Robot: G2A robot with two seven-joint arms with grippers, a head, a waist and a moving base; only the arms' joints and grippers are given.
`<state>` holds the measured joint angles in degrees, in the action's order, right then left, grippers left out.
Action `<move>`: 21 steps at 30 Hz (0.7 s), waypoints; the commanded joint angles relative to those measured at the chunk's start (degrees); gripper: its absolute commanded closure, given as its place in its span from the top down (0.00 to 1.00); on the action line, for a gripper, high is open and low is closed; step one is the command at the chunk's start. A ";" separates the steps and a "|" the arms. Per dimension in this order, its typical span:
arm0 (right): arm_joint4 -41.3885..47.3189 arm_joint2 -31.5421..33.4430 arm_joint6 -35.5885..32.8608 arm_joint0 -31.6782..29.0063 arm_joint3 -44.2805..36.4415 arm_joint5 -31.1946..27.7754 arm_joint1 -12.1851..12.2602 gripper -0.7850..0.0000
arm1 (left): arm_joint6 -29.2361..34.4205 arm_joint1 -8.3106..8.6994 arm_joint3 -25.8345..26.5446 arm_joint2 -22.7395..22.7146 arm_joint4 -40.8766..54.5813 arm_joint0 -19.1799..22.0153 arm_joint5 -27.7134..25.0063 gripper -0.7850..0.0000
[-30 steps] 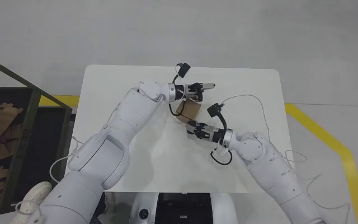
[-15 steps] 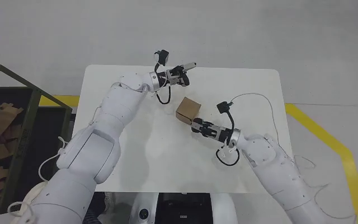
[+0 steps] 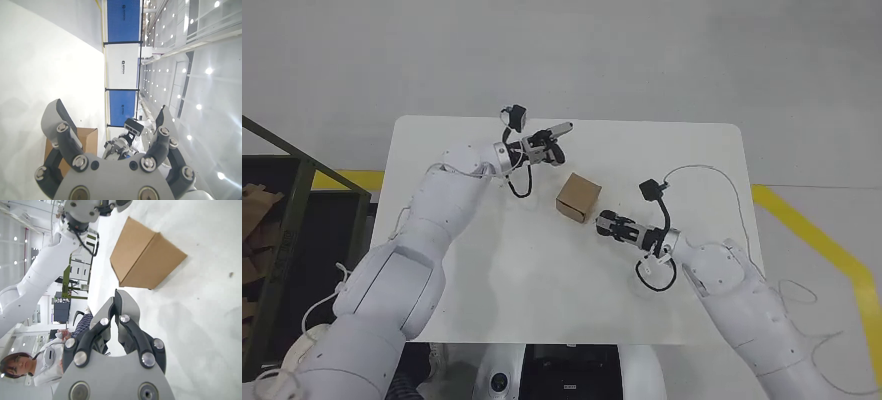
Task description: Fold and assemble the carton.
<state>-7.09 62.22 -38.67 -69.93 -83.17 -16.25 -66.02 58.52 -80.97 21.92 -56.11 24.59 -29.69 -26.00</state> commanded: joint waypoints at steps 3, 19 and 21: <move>1.12 -0.87 0.35 1.28 2.02 0.65 -0.38 0.00 | 1.31 0.99 3.08 -1.53 1.14 -2.46 1.47 1.00; 4.05 -5.65 3.85 9.53 12.64 -0.59 -2.95 0.00 | 4.58 4.47 20.31 -6.64 2.97 -12.41 12.71 1.00; 4.27 -6.05 3.91 10.11 13.33 -0.87 -3.20 0.00 | 4.38 4.79 22.13 -7.03 2.57 -13.42 13.61 1.00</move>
<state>-2.88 56.30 -34.80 -60.05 -70.11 -16.99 -69.13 63.00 -76.32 43.20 -62.97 27.33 -42.63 -12.78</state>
